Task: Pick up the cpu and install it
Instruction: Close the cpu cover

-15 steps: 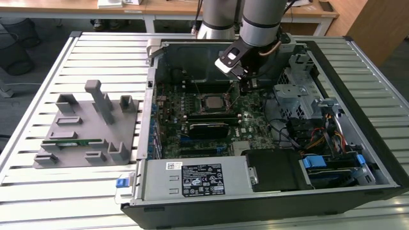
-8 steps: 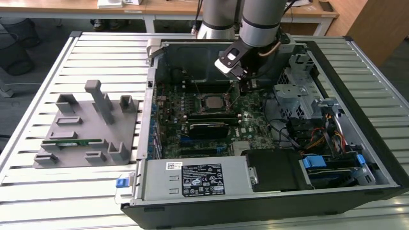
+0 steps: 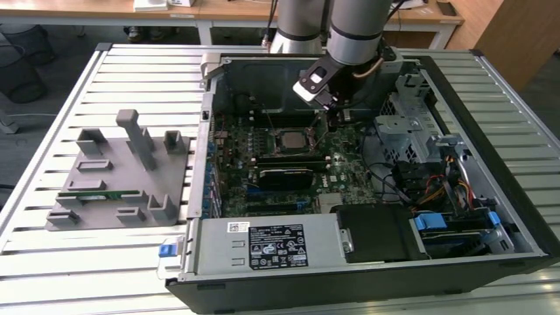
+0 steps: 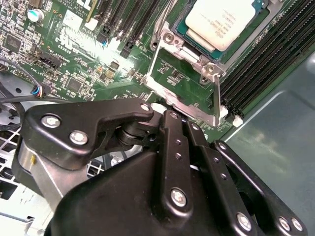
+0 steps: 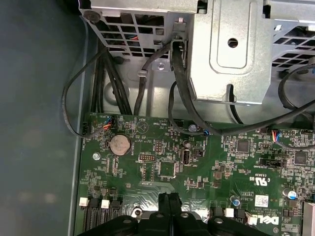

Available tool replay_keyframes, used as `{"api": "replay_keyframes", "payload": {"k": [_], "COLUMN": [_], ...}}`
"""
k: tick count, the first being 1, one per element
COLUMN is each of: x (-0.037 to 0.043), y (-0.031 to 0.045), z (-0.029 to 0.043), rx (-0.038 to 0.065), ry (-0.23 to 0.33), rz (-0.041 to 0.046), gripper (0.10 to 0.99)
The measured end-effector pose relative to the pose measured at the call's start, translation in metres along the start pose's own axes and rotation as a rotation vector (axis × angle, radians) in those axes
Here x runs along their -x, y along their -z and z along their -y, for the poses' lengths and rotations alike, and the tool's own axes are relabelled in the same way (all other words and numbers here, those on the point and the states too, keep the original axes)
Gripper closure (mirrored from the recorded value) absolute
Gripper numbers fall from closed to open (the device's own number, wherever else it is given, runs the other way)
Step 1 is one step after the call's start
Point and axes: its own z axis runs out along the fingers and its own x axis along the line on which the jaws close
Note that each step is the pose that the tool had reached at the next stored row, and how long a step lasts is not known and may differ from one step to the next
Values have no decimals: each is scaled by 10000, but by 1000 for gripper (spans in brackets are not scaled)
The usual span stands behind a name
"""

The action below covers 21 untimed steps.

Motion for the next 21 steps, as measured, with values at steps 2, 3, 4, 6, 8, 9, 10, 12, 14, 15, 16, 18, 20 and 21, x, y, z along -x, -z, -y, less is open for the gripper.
{"api": "replay_keyframes", "payload": {"k": [2,3,4,6,8,9,10,12,14,15,16,18,20,21], "x": [0,0,0,0,-1,0,-1,-1,-1,-1,-1,-2,-2,-2], "y": [-3,-5,-11,-14,-17,-19,-20,-22,-24,-25,-25,-27,-29,-30], "z": [4,6,11,14,16,18,20,25,30,32,35,38,46,47], "rx": [0,0,-1,-3,-4,-4,-4,-4,-4,-4,-4,-4,-4,-4], "ry": [1,1,1,1,1,0,0,0,0,0,0,1,1,1], "rz": [-1,-3,-3,-3,-4,-3,-4,-4,-4,-4,-4,-4,-4,-5], "gripper": [980,980,980,980,980,980,980,980,980,980,980,980,980,980]}}
